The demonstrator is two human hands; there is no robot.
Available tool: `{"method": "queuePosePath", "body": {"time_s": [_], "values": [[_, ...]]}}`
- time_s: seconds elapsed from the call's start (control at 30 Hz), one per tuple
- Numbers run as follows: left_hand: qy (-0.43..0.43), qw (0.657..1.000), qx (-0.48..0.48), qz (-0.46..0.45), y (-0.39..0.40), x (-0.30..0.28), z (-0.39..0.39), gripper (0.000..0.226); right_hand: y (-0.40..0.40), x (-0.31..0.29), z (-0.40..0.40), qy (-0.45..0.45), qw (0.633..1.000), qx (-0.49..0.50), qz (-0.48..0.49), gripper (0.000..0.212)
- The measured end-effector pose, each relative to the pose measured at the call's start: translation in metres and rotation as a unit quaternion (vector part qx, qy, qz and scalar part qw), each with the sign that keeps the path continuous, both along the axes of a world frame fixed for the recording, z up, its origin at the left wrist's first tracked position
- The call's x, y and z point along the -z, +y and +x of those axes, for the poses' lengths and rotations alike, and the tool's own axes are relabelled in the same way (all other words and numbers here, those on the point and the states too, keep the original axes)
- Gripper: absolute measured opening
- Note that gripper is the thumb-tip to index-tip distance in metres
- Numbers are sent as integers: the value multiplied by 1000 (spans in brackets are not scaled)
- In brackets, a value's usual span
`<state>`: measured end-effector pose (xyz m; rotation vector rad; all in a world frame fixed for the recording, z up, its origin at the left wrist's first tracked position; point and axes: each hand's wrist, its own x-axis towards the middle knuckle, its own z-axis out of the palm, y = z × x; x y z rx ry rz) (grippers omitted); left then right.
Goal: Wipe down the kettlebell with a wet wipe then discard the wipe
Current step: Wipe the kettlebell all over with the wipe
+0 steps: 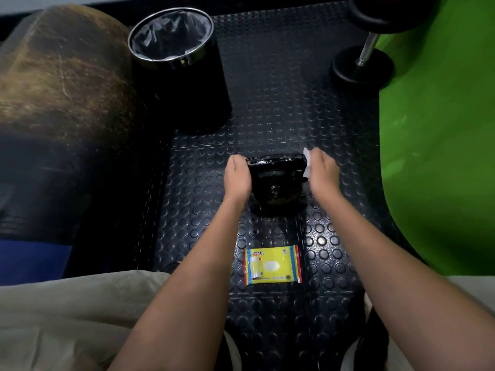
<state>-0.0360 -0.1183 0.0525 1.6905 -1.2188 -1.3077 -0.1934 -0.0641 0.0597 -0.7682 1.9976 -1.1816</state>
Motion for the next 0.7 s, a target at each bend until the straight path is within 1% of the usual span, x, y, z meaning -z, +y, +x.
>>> {"method": "queuePosePath", "body": {"time_s": [0.1, 0.17, 0.23, 0.3, 0.33, 0.43, 0.5, 0.53, 0.63, 0.7], "values": [[3, 1000, -8, 2, -2, 2, 1, 23, -14, -15, -9, -2, 996, -49, 76, 33], [5, 1000, -15, 6, -3, 3, 2, 22, -25, -26, -12, 52, 985, -106, 128, 38], [3, 1000, -15, 5, -5, 3, 3, 22, -34, -36, -7, 168, 955, -179, 164, 42], [4, 1000, -16, 1, -5, 5, 3, 24, -38, -45, 9, 293, 908, -245, 176, 48], [5, 1000, -18, 0, -4, 6, 2, 24, -40, -47, 18, 337, 888, -260, 175, 49], [8, 1000, -25, -2, -3, 8, 2, 25, -41, -51, 38, 441, 839, -282, 150, 47], [10, 1000, -27, 1, -4, 7, 2, 26, -37, -46, 47, 498, 809, -291, 115, 43], [11, 1000, -29, 3, -5, 8, 2, 25, -35, -41, 51, 523, 799, -283, 91, 43], [12, 999, -30, 8, -5, 7, 2, 26, -26, -25, 57, 520, 825, -222, 4, 50], [6, 1000, -25, 9, -5, 6, 3, 26, -21, -14, 55, 518, 827, -213, -52, 49]]}}
